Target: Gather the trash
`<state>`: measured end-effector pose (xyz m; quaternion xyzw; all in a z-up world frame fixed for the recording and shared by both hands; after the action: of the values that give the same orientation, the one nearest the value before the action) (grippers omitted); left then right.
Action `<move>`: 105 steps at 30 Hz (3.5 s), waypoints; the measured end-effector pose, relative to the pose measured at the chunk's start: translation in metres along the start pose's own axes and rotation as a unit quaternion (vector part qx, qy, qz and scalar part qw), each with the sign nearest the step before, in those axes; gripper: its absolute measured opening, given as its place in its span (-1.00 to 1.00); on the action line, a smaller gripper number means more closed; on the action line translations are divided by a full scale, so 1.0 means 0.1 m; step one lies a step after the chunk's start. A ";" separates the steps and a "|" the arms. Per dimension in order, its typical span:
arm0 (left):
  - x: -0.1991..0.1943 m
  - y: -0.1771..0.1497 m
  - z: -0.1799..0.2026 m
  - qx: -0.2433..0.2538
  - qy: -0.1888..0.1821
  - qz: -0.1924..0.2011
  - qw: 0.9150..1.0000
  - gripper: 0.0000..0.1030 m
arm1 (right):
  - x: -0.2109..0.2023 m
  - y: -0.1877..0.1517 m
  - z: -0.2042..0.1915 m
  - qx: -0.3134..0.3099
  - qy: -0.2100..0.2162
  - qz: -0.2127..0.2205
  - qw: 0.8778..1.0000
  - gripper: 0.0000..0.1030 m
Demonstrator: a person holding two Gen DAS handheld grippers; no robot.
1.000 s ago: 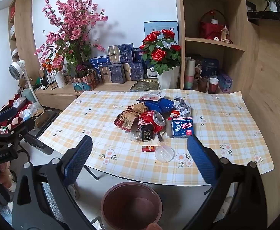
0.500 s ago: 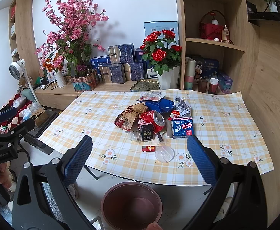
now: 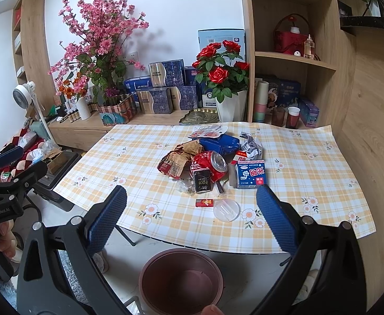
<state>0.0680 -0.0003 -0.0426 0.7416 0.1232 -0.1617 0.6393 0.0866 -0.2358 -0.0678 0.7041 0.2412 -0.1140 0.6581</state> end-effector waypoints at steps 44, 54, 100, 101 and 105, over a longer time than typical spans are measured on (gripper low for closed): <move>0.50 -0.44 0.03 -0.023 -0.050 -0.038 0.998 0.90 | 0.13 -0.14 0.31 0.055 -0.013 0.016 0.998 0.89; 1.06 -0.77 -0.09 -0.073 -0.075 -0.053 0.993 0.90 | 0.92 -0.75 0.68 0.042 -0.040 -0.056 0.997 0.89; 2.74 -0.91 0.33 -0.111 -0.162 -0.121 0.973 0.85 | 2.38 -1.32 0.92 0.052 -0.006 -0.100 0.994 0.30; 2.85 -0.84 0.46 -0.099 -0.183 -0.115 0.971 0.86 | 2.36 -1.31 0.93 0.054 -0.005 -0.097 0.994 0.30; 3.23 -0.81 0.75 -0.021 -0.189 -0.121 0.974 0.89 | 2.30 -1.30 1.01 0.067 -0.004 -0.092 0.994 0.30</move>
<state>0.3264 -0.0698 -0.2542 0.6636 0.0922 -0.3726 0.6422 0.2361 -0.2889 -0.3019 0.7210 0.2937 -0.1926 0.5973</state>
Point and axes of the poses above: each gripper's, at about its wrist camera, not at the fingertips, and x roughly the way its jaws point, z to its right, y to its top, the point moved 8 cm from there along x, roughly the way its jaws point, and after that the axes turned 6 degrees about z, right-handed, at the moved point
